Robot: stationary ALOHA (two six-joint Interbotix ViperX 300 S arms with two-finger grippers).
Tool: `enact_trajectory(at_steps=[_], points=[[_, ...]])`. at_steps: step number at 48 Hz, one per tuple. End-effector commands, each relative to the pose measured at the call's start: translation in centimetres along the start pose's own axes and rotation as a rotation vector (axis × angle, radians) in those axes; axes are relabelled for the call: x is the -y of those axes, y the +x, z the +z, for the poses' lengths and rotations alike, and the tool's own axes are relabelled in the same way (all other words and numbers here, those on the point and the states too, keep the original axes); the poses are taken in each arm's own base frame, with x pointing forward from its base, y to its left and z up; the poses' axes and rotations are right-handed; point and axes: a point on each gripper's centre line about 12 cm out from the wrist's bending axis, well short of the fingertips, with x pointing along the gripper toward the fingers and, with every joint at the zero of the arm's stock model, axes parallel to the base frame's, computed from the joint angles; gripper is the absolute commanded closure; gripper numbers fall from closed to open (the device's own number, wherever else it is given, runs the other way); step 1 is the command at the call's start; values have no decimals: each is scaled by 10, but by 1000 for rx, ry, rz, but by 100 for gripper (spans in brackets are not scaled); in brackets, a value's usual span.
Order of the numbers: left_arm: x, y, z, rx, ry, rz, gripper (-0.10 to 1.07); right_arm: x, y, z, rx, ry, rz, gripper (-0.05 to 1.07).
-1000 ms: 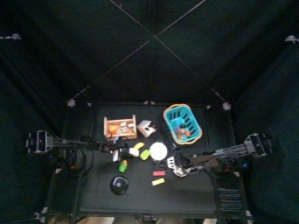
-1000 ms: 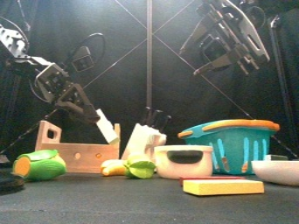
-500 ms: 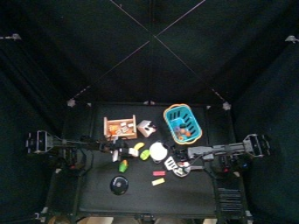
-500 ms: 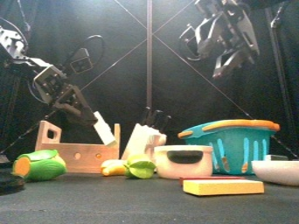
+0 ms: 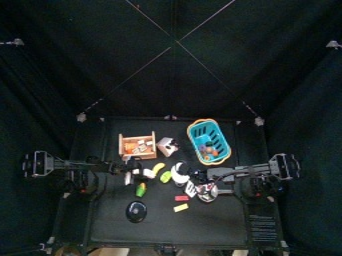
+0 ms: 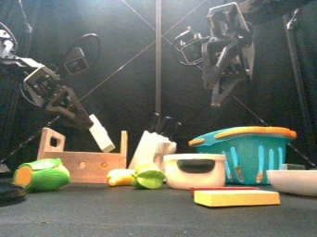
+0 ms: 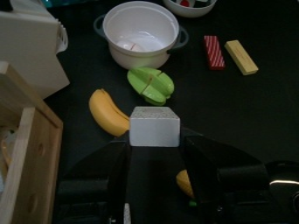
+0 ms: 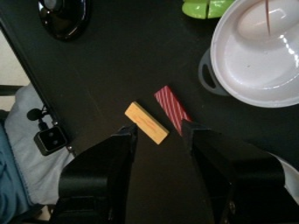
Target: Place egg near salmon and rice near rice
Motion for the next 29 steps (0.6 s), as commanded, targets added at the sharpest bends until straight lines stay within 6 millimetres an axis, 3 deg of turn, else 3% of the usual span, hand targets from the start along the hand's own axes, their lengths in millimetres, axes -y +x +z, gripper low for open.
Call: enact_trajectory(at_steps=[1,14,20,29], points=[[-1,-6,0,3,-30,25,42,-6,-7,6,56,-42,21,22],[13,-25,-17,-43,-179,41,42,-7,-6,11,123,-136,9,22],[23,-26,-28,-84,-227,18,41,-5,-4,11,135,-145,8,22],[22,-28,-43,-159,-271,48,41,0,1,7,134,-142,1,22]])
